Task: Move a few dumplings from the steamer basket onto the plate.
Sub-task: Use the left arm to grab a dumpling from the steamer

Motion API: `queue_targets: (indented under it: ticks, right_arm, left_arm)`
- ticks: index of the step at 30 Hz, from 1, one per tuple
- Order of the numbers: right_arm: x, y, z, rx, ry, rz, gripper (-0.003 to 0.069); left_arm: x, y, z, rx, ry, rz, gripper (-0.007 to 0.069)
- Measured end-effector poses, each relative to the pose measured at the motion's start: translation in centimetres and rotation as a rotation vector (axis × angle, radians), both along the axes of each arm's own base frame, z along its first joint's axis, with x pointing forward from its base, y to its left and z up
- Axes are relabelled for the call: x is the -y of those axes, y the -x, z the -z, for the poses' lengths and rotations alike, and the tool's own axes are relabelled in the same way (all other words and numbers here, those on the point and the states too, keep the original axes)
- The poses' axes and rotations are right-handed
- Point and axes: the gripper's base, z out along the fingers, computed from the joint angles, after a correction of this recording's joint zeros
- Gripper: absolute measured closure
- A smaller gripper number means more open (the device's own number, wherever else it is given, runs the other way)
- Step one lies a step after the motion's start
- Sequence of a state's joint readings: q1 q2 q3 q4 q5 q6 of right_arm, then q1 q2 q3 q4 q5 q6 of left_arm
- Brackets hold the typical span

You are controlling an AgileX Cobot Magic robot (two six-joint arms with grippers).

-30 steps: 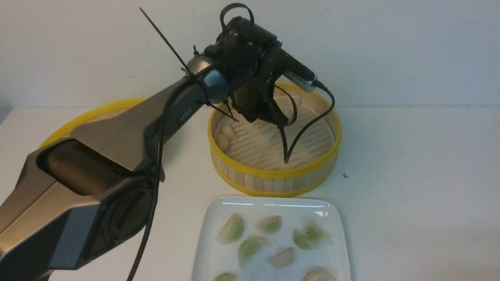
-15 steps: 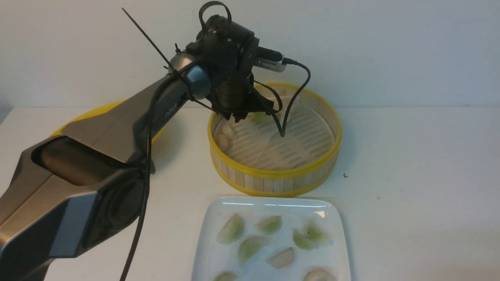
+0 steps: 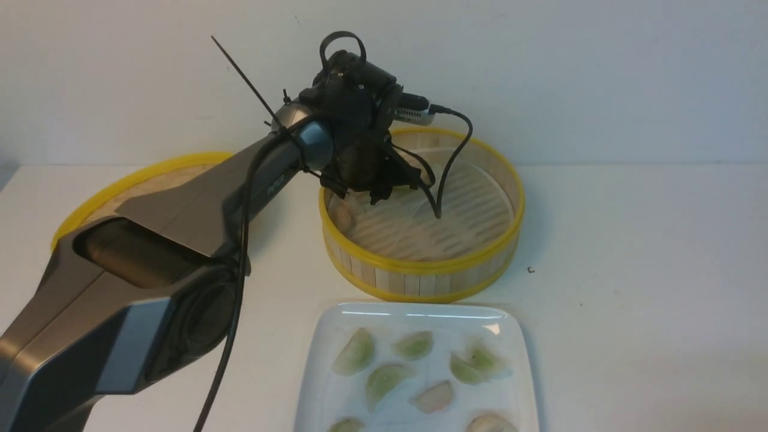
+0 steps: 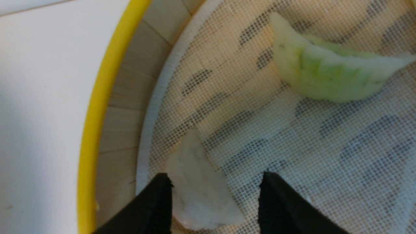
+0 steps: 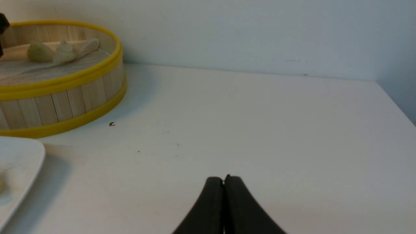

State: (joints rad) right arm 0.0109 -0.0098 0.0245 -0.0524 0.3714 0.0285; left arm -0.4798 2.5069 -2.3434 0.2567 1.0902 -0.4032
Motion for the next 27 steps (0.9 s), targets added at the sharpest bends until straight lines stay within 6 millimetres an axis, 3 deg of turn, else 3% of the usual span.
queue_targets:
  ticks: [11, 27]
  right_arm:
    - [0.0, 0.0, 0.0, 0.0, 0.0, 0.0, 0.0673]
    - [0.0, 0.0, 0.0, 0.0, 0.0, 0.0, 0.0673]
  left_arm:
    - [-0.3, -0.1, 0.0, 0.011, -0.029, -0.013, 0.0291]
    - [-0.1, -0.1, 1.6, -0.028, -0.014, -0.044, 0.0293]
